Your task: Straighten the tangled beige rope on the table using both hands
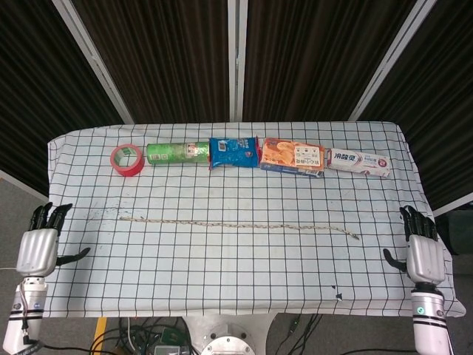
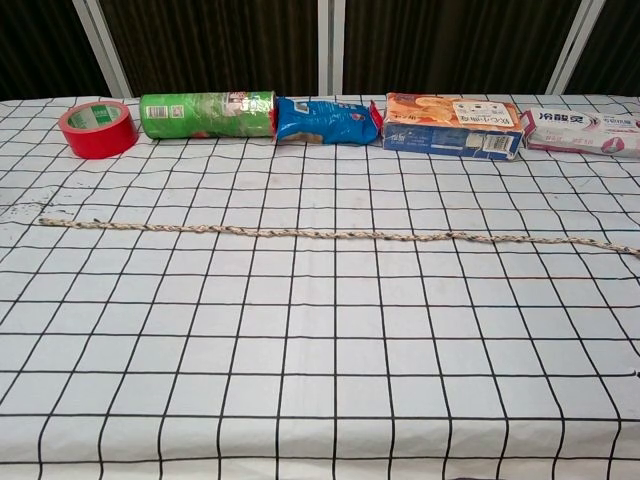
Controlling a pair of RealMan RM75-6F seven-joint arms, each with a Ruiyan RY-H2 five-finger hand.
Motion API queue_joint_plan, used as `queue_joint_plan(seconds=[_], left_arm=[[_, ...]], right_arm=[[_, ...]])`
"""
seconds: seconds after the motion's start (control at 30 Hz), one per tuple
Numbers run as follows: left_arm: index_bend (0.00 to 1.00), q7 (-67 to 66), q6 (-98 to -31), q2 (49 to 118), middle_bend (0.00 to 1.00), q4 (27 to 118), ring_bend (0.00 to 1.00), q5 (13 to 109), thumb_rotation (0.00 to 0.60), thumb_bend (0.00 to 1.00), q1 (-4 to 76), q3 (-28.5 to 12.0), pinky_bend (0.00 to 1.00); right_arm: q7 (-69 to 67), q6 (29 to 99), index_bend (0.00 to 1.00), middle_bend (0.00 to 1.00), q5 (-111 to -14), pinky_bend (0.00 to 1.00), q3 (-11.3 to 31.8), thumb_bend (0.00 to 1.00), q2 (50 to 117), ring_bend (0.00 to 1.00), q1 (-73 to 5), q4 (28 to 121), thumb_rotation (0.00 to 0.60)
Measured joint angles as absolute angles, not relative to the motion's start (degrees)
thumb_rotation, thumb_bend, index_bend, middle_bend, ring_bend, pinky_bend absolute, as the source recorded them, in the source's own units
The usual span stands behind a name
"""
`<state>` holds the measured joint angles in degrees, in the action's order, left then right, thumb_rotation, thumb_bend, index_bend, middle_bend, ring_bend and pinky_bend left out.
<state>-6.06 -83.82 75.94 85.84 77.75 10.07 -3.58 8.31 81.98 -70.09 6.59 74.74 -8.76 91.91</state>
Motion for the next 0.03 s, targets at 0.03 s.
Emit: queue_joint_plan(seconds=[0.03], left_arm=[[0.10,-6.0,-83.6,75.9,0.12,86.0,0.00,77.8,0.484,0.00,10.1,-3.6,0.02]], right_arm=[[8.3,82.0,0.00,0.00,-70.5,0.00,6.6,0.19,74.8,0.00,-8.8,91.8,0.600]])
